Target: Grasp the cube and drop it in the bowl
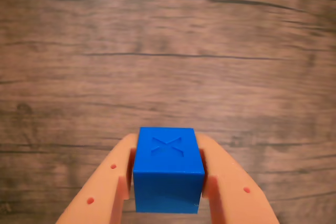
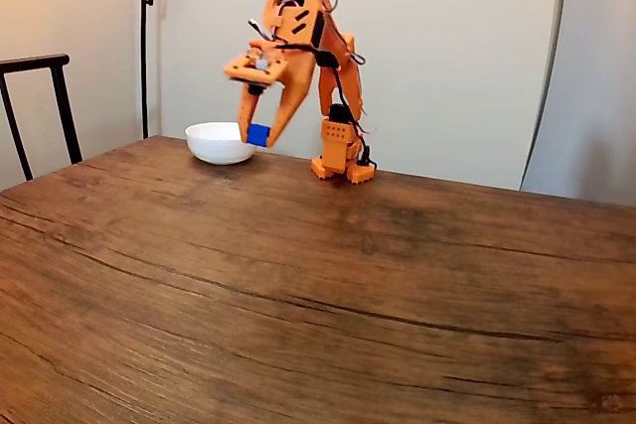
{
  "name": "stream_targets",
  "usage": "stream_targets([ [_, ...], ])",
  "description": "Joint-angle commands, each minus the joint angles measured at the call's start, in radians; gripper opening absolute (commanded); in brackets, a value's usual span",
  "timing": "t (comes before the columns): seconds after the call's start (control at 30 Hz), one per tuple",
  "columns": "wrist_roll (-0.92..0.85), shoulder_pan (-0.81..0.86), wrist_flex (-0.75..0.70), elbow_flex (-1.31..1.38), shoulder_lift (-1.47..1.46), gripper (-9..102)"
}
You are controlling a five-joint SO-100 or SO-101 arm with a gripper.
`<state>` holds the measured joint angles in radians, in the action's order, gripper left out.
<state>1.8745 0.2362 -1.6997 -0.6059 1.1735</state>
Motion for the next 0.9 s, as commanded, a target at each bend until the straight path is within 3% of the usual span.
stream_targets([
  [0.0,-0.005,0.046,-0.06,0.02,0.129,5],
  [0.43,0.0,0.351,-0.058,-0.601,0.604,5],
  [0.87,0.295,0.839,-0.051,-0.917,0.933,5],
])
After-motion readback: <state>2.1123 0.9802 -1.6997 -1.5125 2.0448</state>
